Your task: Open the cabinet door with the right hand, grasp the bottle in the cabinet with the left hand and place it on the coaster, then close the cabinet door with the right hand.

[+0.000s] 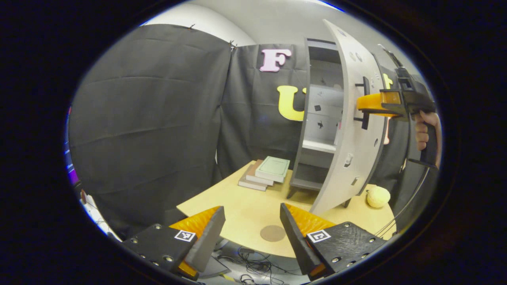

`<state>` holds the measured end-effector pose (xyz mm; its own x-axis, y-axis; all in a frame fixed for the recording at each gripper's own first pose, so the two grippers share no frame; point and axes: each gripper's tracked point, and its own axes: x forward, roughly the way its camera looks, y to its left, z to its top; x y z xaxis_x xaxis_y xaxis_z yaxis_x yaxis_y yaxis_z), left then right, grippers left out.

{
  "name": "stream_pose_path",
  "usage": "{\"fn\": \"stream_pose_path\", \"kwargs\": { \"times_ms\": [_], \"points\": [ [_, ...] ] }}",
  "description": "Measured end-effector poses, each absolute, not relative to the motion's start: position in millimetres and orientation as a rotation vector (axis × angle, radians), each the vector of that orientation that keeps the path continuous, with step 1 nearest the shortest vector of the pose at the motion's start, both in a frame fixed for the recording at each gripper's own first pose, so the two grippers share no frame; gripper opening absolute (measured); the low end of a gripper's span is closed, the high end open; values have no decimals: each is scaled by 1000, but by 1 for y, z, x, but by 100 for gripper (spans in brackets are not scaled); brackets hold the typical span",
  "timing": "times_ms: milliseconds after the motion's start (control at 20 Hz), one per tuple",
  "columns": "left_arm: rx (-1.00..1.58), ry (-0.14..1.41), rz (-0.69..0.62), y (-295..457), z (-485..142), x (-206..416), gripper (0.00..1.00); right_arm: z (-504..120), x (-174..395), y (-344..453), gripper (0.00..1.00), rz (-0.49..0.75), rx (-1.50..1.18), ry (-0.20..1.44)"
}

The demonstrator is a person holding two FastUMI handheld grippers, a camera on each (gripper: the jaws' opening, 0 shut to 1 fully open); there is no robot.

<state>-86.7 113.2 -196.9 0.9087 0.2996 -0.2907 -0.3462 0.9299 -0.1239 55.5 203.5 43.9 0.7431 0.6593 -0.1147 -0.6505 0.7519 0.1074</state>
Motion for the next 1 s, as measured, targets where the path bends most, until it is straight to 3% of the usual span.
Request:
{"fn": "stream_pose_path", "kwargs": {
  "times_ms": [150, 400, 550, 1000],
  "points": [
    [-183, 275, 334, 110, -196, -87, 83, 43, 51, 192, 19, 719, 71, 134],
    [-169, 274, 286, 102, -194, -82, 90, 44, 43, 174, 19, 687, 93, 104],
    [-146, 272, 237, 98, -195, -80, 83, 45, 40, 165, 17, 672, 95, 101],
    [-123, 226, 168, 87, -187, -68, 83, 44, 40, 138, 19, 623, 105, 92]
  ]
}}
